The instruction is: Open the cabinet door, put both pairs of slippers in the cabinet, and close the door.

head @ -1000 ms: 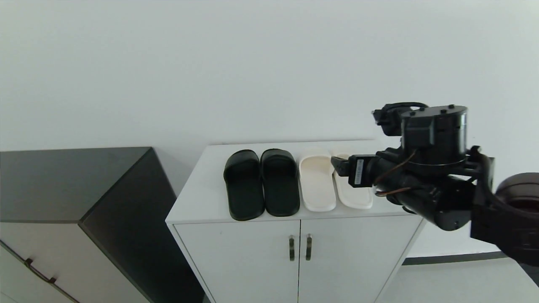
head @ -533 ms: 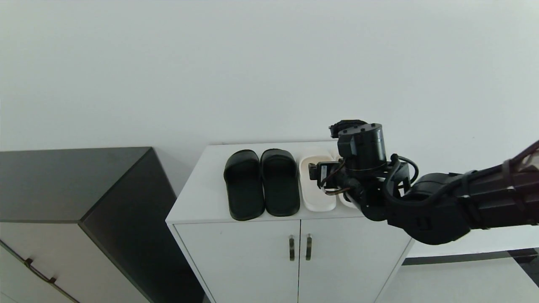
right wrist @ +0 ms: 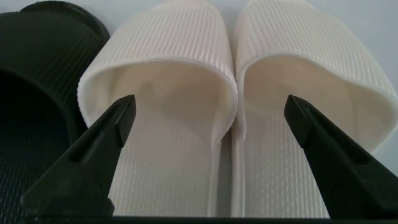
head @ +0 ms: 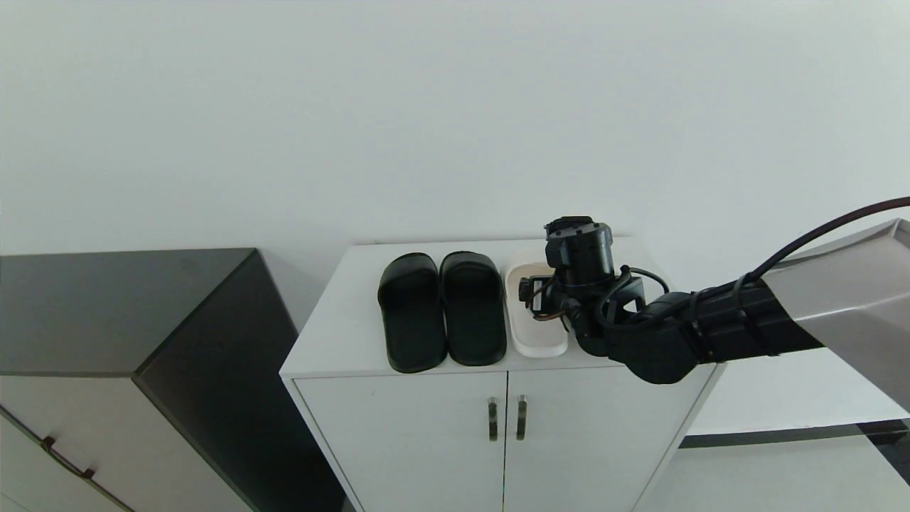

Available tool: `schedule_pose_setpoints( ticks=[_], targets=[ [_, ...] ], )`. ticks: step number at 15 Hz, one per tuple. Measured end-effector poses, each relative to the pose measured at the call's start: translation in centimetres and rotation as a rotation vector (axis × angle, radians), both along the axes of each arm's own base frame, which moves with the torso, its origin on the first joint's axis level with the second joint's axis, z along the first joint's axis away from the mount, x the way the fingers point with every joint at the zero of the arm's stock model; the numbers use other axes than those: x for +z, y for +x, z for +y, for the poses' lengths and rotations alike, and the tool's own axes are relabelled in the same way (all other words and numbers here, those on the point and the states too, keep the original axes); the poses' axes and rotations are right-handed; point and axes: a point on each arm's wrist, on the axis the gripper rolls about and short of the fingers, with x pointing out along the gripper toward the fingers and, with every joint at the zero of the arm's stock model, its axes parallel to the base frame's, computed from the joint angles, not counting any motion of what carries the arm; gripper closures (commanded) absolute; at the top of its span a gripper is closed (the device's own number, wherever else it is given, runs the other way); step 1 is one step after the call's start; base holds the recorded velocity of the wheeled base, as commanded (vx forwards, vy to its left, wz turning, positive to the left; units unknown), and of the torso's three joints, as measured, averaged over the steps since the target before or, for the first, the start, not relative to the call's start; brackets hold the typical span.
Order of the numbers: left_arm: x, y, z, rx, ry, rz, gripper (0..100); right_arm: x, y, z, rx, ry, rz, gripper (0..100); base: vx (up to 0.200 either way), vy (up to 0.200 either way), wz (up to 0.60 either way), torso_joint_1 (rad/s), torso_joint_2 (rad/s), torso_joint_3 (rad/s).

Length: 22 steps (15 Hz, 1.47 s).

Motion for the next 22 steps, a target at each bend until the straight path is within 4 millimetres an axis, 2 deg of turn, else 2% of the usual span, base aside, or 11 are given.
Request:
schedule_pose_setpoints(
  ticks=[5, 6, 13, 16, 18, 22],
  targets=[
    [0.0, 0.0, 0.0, 0.001, 0.000, 0.000, 100, 0.1, 2.1, 0.1, -0.026, 0.027, -0.035, 0, 0.000, 0.000, 0.00, 0.000, 0.00, 0.000],
    [0.0, 0.0, 0.0, 0.001, 0.000, 0.000, 100, 0.2, 2.4, 0.1, -0.032, 0.034, -0.045, 100, 0.000, 0.000, 0.00, 0.000, 0.00, 0.000],
    [0.0, 0.0, 0.0, 0.000, -0.004, 0.000, 100, -0.6, 2.5, 0.1, -0.029, 0.005, -0.030, 100, 0.000, 0.000, 0.00, 0.000, 0.00, 0.000],
    [0.0, 0.0, 0.0, 0.000, -0.004, 0.000, 100, 0.5, 1.4, -0.6, -0.017, -0.012, -0.035, 100, 0.000, 0.000, 0.00, 0.000, 0.00, 0.000],
    [0.0, 0.0, 0.0, 0.000, -0.004, 0.000, 100, 2.1, 0.1, -1.4, -0.003, -0.015, -0.051, 100, 0.000, 0.000, 0.00, 0.000, 0.00, 0.000],
    [0.0, 0.0, 0.0, 0.000, -0.005, 0.000, 100, 4.1, -4.7, -2.4, 0.127, -0.004, -0.036, 100, 0.000, 0.000, 0.00, 0.000, 0.00, 0.000]
  ],
)
